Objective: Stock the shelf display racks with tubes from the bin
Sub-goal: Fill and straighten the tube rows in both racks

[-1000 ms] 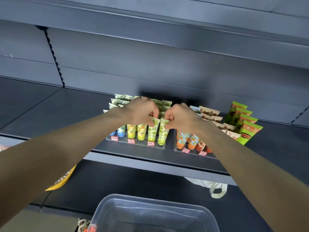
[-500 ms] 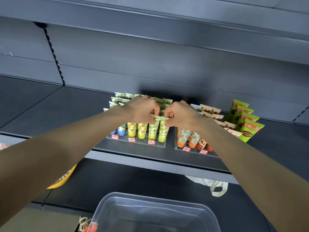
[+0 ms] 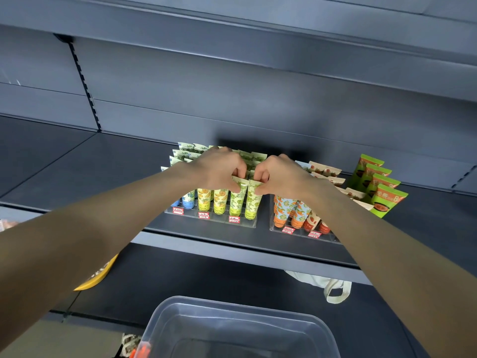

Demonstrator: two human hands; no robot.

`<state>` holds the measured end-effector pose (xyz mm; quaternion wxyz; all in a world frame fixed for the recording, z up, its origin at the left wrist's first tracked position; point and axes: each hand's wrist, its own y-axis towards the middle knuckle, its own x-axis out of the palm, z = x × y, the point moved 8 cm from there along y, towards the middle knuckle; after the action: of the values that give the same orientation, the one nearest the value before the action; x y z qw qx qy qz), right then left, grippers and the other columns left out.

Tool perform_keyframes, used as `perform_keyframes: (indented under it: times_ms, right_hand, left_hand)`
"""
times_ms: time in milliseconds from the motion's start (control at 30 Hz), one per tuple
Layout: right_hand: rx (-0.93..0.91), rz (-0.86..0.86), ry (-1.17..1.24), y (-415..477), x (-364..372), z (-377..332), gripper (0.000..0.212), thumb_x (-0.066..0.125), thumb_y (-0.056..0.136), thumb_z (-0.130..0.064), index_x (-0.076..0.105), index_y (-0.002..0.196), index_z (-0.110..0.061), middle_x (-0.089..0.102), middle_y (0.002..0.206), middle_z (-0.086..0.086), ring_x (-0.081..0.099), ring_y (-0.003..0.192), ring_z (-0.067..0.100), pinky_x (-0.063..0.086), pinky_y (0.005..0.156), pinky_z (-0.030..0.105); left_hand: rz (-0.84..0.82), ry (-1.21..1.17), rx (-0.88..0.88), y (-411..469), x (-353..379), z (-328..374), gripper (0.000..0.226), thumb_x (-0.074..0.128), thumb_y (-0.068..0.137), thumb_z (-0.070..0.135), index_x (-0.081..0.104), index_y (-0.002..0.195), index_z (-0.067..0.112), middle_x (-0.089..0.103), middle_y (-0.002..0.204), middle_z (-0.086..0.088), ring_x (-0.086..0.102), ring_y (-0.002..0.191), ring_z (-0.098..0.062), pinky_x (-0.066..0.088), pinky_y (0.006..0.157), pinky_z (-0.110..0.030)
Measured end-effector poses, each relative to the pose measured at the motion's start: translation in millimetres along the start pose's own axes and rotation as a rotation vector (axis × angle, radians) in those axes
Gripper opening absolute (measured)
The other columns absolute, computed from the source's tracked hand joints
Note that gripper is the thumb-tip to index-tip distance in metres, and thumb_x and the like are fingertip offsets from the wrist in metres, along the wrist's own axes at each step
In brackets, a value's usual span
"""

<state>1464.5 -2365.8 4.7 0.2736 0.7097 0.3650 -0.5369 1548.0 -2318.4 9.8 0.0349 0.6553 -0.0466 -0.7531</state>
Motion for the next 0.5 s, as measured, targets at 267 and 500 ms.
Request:
perform_keyframes:
  times_ms: [267, 500]
  right_hand:
    - [0.007, 0.002, 0.014, -6, -14, -1, 0.017, 0.075, 0.074, -0.018, 0.062, 0.074, -0.03, 0.064, 0.093, 0.003, 0.061, 0.09, 0.022, 0.053, 0.084, 0.037]
    - [0.067, 0.057, -0.007, -26, -56, 13, 0.019, 0.072, 0.073, -0.017, 0.061, 0.069, -0.032, 0.065, 0.095, 0.003, 0.062, 0.091, 0.021, 0.053, 0.086, 0.037]
  left_hand:
    - [-0.013, -0.034, -0.01, -2, -12, 1, 0.019, 0.073, 0.075, 0.033, 0.068, 0.091, 0.024, 0.066, 0.093, 0.007, 0.051, 0.095, -0.014, 0.043, 0.087, -0.033]
    - [0.013, -0.071, -0.011, 0, -45, 21, 0.018, 0.072, 0.078, 0.028, 0.068, 0.094, 0.021, 0.068, 0.098, 0.004, 0.056, 0.096, -0.014, 0.044, 0.086, -0.029]
